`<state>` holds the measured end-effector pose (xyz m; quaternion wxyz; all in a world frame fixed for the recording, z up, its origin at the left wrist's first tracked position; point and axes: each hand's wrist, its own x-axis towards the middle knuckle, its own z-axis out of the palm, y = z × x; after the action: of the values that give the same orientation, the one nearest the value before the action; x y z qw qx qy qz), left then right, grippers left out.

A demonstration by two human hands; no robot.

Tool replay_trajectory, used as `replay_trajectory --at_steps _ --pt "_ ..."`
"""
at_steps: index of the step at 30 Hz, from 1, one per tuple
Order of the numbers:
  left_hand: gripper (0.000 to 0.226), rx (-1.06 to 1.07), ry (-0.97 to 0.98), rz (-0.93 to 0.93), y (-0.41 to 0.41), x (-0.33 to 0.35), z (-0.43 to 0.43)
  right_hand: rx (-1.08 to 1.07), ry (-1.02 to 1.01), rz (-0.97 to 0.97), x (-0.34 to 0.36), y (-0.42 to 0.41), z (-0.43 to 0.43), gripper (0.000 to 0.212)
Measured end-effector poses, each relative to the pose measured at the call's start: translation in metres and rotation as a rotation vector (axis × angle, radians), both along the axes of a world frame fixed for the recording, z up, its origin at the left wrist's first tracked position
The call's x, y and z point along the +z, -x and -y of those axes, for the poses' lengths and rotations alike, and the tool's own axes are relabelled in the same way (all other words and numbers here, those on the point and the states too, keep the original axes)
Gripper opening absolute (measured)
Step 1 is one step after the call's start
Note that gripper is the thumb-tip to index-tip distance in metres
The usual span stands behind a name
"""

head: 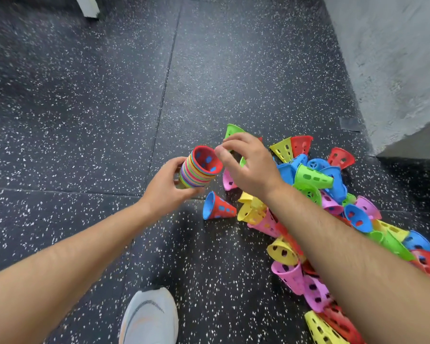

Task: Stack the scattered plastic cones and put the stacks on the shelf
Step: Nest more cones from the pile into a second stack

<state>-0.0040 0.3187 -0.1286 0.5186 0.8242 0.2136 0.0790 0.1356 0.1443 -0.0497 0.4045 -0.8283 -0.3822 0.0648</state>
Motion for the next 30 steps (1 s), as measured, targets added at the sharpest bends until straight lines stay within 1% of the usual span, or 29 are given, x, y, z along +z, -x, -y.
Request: replay_trajectory --at_steps 2,3,4,6,8,10,12,15,19,22,24,25,27,30 --pt "0.070 -0.004 -0.007 -0.013 -0.011 -0.003 -0.005 -0.079 0.051 0.058 -0.008 -0.022 -0.010 0.030" --pt "0.069 -0.007 -0.008 -0.018 -0.017 -0.005 -0.006 -0.129 0.141 0.068 -0.013 -0.035 -0.015 0.028" --pt "0.069 -0.013 -0.008 -0.026 -0.022 -0.007 -0.008 -0.170 0.265 0.060 -0.020 -0.050 -0.020 0.031" --pt "0.070 -0.032 -0.011 -0.050 -0.033 -0.011 -0.011 -0.223 0.510 0.007 -0.032 -0.077 -0.029 0.043" --pt "0.072 -0.042 -0.013 -0.069 -0.042 -0.014 -0.013 -0.250 0.691 -0.019 -0.043 -0.100 -0.037 0.051" --pt "0.072 -0.050 -0.019 -0.079 -0.049 -0.016 -0.016 -0.250 0.830 -0.039 -0.053 -0.115 -0.045 0.051" --pt "0.072 -0.060 -0.028 -0.084 -0.052 -0.018 -0.018 -0.229 0.892 -0.089 -0.062 -0.125 -0.052 0.048" --pt "0.072 -0.069 -0.030 -0.094 -0.052 -0.021 -0.021 -0.217 0.858 -0.141 -0.072 -0.135 -0.056 0.038" --pt "0.070 -0.058 -0.028 -0.086 -0.047 -0.023 -0.021 -0.195 0.770 -0.115 -0.074 -0.135 -0.054 0.005" --pt "0.068 -0.049 -0.015 -0.084 -0.043 -0.021 -0.022 -0.190 0.664 -0.066 -0.058 -0.134 -0.048 0.011" --pt "0.068 -0.040 -0.004 -0.084 -0.039 -0.020 -0.021 -0.173 0.601 -0.002 -0.041 -0.130 -0.043 0.003" --pt "0.068 -0.033 0.002 -0.084 -0.037 -0.019 -0.021 -0.165 0.565 0.032 -0.032 -0.127 -0.040 0.003" --pt "0.068 -0.018 0.013 -0.081 -0.033 -0.015 -0.019 -0.151 0.495 0.078 -0.012 -0.118 -0.033 0.011" --pt "0.067 0.011 0.023 -0.054 -0.027 -0.006 -0.017 -0.103 0.354 0.114 0.021 -0.095 -0.021 0.014"
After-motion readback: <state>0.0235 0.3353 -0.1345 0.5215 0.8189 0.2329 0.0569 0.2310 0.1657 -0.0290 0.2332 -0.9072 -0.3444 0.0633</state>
